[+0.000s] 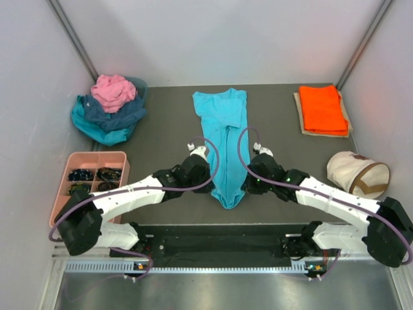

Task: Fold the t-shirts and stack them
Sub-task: Fold the tshirt

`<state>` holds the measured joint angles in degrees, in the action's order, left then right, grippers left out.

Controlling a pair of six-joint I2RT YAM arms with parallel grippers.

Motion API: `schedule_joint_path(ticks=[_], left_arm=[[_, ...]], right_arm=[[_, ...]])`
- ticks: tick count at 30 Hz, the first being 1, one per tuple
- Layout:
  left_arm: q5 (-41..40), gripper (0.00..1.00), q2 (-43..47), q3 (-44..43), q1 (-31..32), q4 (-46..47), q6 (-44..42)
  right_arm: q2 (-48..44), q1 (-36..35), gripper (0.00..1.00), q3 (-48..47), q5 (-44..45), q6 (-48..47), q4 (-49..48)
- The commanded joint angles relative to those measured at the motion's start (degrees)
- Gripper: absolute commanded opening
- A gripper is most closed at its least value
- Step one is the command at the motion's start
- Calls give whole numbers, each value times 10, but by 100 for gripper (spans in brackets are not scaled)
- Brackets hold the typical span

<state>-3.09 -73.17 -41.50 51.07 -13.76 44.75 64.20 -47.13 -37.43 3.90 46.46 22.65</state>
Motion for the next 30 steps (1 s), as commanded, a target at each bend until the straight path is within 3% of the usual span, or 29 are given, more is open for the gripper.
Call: schedule_joint_path(ticks=[1,16,30], left_arm=[[-33,0,-27,-53,-14,7,-43],[27,0,-130,-111,-128,105,-102],[76,0,-228,-240,-174,92,-145]], right_arm=[[38,2,0,-81,44,-39,2],[149,102,0,-175,29,-92,-24],[243,172,0,-255,1,-125,-50]])
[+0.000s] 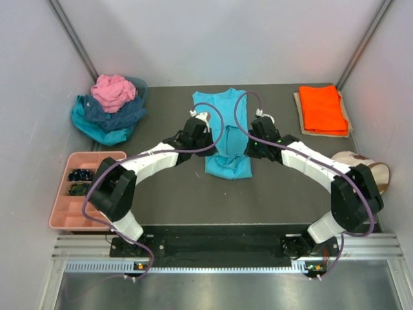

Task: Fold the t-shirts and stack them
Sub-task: Fold the tshirt

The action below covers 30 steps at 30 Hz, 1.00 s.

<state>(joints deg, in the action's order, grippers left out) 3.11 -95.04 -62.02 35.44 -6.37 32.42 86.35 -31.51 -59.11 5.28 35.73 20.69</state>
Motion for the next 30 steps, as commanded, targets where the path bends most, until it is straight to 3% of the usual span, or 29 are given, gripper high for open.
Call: schedule_joint_path(ticks=[1,17,30], left_arm=[[15,0,-14,-39,-20,17,-24],[45,0,-88,-105,-70,14,-40],[55,0,-110,-151,-105,3,-50]], right_arm=[[27,21,0,-48,-15,-20,-31],[148,72,0,-173,-43,-41,-33],[183,99,0,-204,-51,-50,-28]])
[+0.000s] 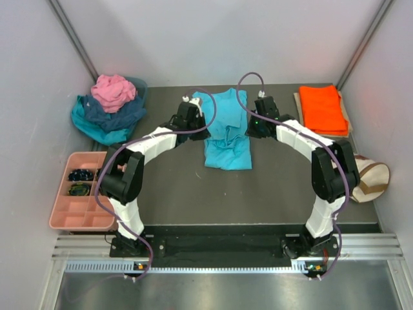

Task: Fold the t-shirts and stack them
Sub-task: Fold the tshirt

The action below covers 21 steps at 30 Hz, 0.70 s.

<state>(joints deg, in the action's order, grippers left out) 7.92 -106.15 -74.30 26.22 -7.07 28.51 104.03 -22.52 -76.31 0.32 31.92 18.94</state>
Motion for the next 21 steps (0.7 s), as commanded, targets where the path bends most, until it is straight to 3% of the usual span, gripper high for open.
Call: schedule_joint_path(ticks=[1,21], left_arm=[[9,0,0,-29,-14,10,-11],[28,0,-59,-53,-33,15,-10]], right_arm=[[7,11,0,-34,-1,-12,-10],[73,34,0,-76,-15,-12,-7]])
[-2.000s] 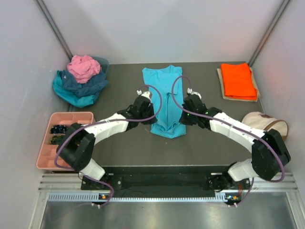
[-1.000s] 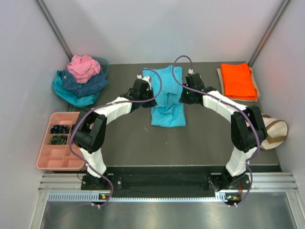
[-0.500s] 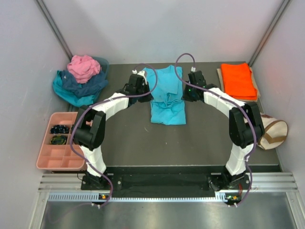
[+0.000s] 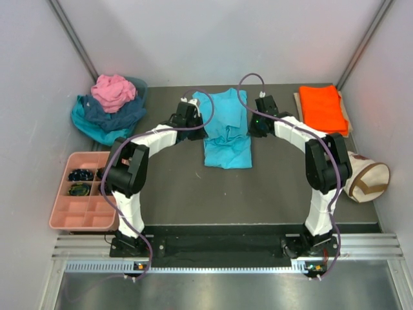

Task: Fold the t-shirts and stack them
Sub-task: Fold the tshirt

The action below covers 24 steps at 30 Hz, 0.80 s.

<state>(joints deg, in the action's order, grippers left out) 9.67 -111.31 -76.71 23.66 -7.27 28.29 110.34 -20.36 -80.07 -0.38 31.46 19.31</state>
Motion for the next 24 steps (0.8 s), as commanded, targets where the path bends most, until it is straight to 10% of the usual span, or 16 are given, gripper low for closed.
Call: schedule_joint_path(ticks=[1,24], left_arm=[[12,0,-14,-34,-8,17,-9],[29,0,-53,-82,-19,18,-5]], right_arm=[[12,14,0,-41,-9,-8,-9],[54,32,0,-81,-30,-5,-9]])
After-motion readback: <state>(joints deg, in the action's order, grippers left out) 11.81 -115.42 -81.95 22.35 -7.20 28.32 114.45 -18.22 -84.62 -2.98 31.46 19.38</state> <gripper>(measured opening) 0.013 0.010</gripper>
